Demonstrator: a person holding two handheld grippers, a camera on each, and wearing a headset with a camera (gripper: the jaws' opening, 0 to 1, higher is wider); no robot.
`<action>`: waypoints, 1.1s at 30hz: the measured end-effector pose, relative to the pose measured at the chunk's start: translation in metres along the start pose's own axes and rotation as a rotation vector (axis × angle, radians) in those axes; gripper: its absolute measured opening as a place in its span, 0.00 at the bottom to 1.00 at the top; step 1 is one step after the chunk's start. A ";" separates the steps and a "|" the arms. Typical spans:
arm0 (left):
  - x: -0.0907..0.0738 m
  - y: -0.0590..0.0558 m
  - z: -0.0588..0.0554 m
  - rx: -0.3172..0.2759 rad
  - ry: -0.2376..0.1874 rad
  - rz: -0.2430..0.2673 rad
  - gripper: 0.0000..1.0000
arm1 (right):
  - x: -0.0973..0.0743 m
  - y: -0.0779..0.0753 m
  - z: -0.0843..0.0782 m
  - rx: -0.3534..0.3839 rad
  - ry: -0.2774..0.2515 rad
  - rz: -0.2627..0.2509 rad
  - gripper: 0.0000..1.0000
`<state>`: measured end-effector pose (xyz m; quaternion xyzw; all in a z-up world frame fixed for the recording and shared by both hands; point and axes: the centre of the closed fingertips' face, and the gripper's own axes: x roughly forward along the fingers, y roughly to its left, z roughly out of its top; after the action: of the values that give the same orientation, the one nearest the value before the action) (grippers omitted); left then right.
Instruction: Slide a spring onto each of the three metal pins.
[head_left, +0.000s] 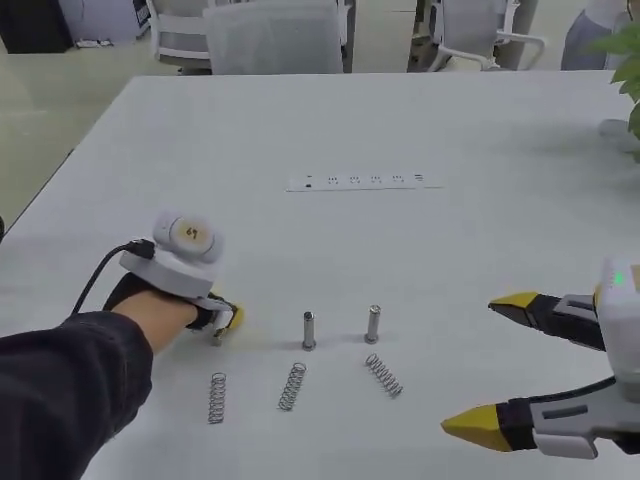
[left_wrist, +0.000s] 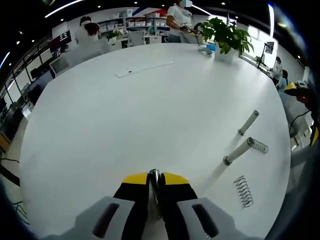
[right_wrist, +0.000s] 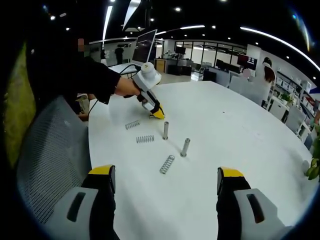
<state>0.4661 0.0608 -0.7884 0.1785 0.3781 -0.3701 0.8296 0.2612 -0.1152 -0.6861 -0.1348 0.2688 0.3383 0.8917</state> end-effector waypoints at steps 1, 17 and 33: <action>0.000 0.000 0.000 -0.001 0.001 0.000 0.00 | 0.000 0.000 0.000 0.000 0.000 -0.001 0.83; -0.005 -0.004 0.000 -0.025 0.003 -0.021 0.00 | 0.000 0.000 0.001 0.001 -0.002 0.001 0.83; -0.021 -0.010 0.003 -0.054 -0.027 -0.045 0.00 | 0.001 0.004 0.006 -0.016 -0.009 0.007 0.82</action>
<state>0.4504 0.0624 -0.7712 0.1428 0.3806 -0.3806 0.8306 0.2615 -0.1089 -0.6817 -0.1392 0.2626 0.3442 0.8906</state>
